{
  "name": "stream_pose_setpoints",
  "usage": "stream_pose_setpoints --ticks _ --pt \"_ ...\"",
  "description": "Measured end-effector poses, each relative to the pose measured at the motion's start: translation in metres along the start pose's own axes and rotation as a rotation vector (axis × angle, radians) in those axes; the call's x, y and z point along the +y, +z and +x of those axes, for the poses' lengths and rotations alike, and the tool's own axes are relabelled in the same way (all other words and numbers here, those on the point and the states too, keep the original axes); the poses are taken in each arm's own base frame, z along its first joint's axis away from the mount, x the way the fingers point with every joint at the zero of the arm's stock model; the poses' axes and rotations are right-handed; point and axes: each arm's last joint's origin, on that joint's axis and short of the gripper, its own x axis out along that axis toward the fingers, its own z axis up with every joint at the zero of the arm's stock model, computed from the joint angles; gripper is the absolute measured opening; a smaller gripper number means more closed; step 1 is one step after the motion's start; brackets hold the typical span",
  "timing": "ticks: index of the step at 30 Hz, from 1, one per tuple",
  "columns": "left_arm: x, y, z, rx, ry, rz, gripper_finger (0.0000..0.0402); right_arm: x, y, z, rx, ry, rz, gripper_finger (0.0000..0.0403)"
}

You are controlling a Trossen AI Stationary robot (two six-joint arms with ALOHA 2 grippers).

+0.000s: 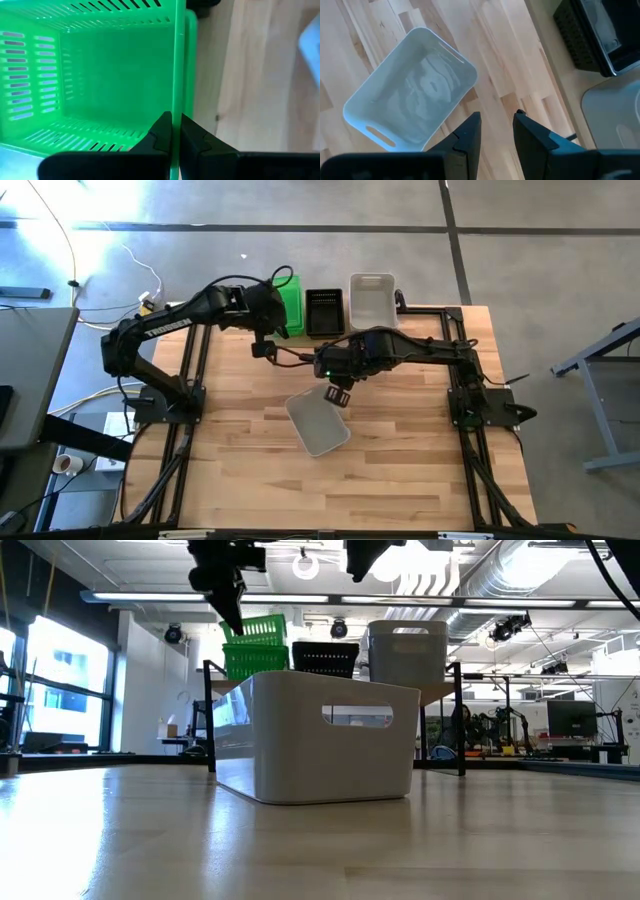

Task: Stack baskets on shelf by color
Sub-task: Stack the green bin on top of the green bins on the shelf

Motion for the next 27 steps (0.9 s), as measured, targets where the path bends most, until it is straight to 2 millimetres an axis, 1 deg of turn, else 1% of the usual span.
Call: stream_pose_setpoints --ticks 7,12,15,23,27 --pt "-0.0005 0.0025 0.008 0.03 0.011 0.083 0.0 -0.0005 0.0003 0.0002 0.0 0.0 -0.011 0.0099" --pt "-0.0005 0.0026 0.008 0.031 0.011 0.131 0.0004 -0.0004 0.0005 0.0002 -0.003 0.001 -0.012 0.0099" --pt "-0.0005 0.0026 0.008 0.031 0.01 0.142 0.0021 -0.0004 0.0005 0.0002 -0.003 0.001 -0.013 0.0099" --pt "-0.0006 0.0027 0.0079 0.033 0.019 0.121 0.0089 -0.0004 0.0007 0.0002 -0.004 0.001 -0.012 0.0099" --pt "-0.0002 0.001 0.0029 0.021 0.022 0.106 0.011 0.0002 0.0018 0.0002 -0.014 0.011 -0.008 0.0099"
